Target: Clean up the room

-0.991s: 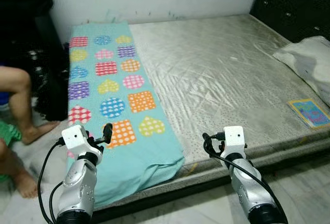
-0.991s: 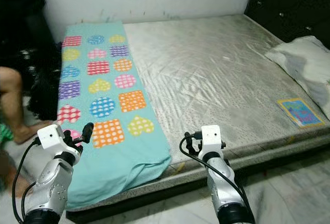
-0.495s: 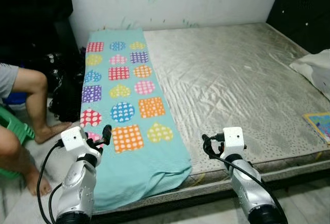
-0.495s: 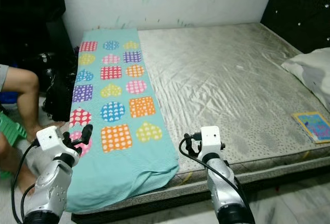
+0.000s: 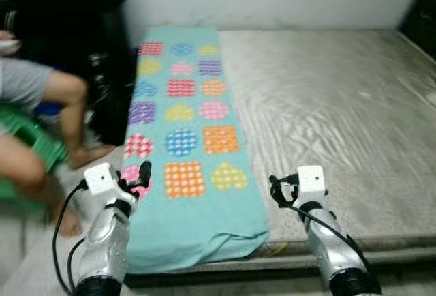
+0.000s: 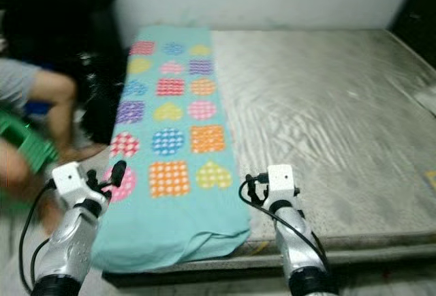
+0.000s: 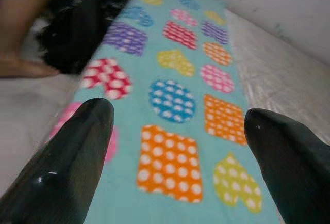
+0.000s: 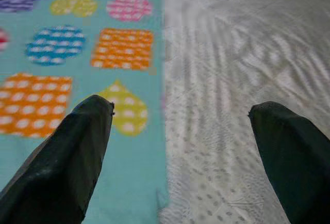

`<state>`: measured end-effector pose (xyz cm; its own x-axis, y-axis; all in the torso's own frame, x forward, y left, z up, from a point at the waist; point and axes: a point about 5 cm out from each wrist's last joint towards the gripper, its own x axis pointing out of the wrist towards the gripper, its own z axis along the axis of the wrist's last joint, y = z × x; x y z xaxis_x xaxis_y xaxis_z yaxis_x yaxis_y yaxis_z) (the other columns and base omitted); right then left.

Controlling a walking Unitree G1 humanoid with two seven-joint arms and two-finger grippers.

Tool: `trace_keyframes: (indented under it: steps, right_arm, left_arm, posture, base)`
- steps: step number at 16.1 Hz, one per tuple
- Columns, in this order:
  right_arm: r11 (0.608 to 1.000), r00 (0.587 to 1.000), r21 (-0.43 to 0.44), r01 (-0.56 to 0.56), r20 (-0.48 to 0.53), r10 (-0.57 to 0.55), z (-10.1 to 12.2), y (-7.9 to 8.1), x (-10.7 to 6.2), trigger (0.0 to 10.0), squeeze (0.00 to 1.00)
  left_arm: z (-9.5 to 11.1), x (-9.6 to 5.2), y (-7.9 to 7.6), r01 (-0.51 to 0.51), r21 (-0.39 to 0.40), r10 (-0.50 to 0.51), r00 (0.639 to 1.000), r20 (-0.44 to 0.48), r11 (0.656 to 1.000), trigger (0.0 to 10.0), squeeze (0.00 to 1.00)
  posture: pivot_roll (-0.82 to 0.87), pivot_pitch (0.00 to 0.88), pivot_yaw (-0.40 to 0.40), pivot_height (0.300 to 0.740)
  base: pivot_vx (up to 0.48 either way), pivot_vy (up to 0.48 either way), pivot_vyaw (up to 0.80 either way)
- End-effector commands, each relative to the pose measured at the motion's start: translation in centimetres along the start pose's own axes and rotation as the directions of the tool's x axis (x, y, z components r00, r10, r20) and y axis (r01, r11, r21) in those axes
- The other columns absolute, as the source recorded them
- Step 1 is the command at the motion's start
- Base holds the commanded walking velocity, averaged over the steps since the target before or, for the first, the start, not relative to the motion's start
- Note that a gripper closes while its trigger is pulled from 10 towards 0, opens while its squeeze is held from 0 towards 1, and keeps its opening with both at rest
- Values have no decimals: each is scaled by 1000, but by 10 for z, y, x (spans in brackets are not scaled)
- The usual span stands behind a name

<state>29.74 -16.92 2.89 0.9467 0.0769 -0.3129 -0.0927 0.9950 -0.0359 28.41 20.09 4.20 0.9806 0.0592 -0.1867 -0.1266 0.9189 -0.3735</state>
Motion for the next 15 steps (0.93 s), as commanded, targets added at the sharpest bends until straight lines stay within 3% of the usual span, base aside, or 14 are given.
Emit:
trace_keyframes:
  steps: [1, 15]
  right_arm:
    - [1000, 1000, 3, -1, -15, 1, -2, 1, 0, 10000, 0]
    - [1000, 1000, 10, 5, -13, -5, -2, 0, 0, 10000, 0]
  left_arm:
    - [-1, -1, 4, -12, 8, 12, 1000, -9, 1000, 10000, 0]
    - [0, -1, 4, -11, 11, 11, 1000, -10, 1000, 10000, 0]
  posture:
    - [-136, 2, 2, 740]
    - [-138, 11, 4, 740]
  base:
    - [0, 0, 0]
    - [0, 0, -69]
